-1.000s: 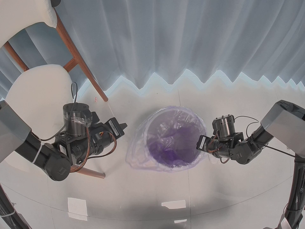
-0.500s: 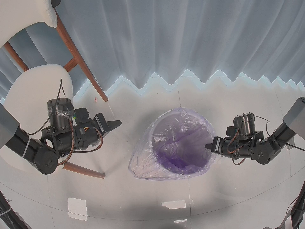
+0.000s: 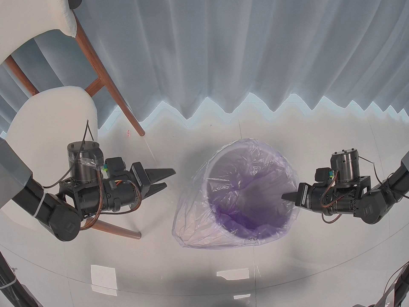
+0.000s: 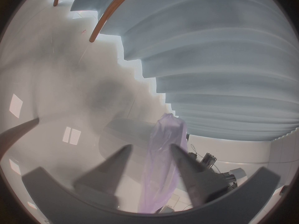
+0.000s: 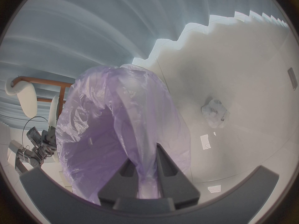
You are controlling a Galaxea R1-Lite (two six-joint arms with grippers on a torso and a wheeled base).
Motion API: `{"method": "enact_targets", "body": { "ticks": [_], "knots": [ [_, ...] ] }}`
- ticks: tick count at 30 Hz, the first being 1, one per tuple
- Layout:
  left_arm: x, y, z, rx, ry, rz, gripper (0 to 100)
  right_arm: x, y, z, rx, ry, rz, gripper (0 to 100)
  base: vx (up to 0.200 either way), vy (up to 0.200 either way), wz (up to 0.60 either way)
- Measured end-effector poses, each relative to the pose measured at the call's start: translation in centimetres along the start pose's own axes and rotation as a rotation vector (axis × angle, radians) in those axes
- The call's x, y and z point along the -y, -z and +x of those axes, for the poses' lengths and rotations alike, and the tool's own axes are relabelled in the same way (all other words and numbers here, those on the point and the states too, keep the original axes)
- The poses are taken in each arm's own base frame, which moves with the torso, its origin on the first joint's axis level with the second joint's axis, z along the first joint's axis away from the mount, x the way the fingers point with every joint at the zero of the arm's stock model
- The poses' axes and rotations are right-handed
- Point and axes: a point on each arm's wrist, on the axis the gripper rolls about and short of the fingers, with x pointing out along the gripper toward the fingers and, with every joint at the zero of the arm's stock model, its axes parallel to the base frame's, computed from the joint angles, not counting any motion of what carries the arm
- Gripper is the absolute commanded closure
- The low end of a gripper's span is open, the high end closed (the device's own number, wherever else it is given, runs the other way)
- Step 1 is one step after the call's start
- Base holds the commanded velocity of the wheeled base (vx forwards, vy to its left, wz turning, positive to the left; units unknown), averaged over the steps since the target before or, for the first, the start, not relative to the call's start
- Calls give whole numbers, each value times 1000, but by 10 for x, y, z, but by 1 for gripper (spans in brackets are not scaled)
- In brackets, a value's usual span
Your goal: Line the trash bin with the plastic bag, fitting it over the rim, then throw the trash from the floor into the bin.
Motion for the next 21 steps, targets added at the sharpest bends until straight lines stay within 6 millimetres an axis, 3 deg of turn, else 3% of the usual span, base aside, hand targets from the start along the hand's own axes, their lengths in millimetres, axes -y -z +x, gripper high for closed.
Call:
{"method": "enact_targets", "body": {
  "ticks": [6,17,18,21],
  "knots": [
    [10,3,5,7,78,-16,0,-3,4,-9,-1,-9,-5,100,0,0,0],
    [11,15,28,-53,99,-15,0,-9,3,-16,17,-25,-14,100,0,0,0],
    [10,15,30,-54,99,-16,100,-9,2,-17,19,-27,-15,100,0,0,0],
    [8,16,33,-58,94,-19,100,-10,2,-19,24,-29,-15,100,0,0,0]
  ]
}}
